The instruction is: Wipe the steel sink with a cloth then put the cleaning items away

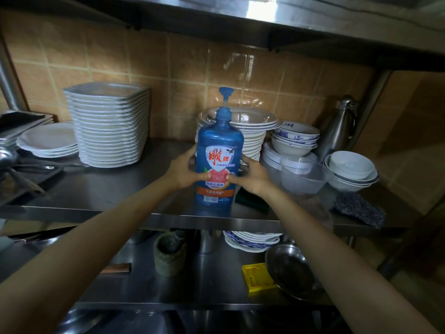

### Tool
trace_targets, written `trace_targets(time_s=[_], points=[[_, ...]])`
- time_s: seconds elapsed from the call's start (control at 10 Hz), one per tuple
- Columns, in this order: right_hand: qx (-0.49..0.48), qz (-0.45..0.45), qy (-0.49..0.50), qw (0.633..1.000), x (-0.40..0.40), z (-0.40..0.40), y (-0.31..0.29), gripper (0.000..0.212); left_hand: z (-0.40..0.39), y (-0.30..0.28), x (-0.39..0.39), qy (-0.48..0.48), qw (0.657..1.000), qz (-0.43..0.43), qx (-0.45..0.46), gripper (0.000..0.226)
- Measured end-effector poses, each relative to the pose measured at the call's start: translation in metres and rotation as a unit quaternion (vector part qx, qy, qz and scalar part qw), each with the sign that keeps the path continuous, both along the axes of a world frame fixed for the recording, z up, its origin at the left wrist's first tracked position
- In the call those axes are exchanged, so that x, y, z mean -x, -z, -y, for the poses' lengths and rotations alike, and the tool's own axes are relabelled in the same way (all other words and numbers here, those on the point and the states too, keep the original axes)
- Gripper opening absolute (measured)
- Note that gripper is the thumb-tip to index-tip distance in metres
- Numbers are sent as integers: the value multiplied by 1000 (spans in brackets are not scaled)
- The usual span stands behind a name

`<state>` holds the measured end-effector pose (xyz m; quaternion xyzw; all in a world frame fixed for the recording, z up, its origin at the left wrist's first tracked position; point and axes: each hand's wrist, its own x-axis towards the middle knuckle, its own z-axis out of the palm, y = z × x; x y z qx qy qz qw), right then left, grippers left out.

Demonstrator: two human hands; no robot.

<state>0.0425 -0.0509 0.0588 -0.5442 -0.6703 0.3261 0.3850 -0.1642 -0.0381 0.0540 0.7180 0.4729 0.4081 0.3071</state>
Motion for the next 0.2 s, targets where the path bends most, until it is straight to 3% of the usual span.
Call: trace_targets(time_s=[0.2], points=[[-4, 43, 31, 999, 1, 18, -5, 66, 11, 1, 5, -32, 999, -35, -15, 93]])
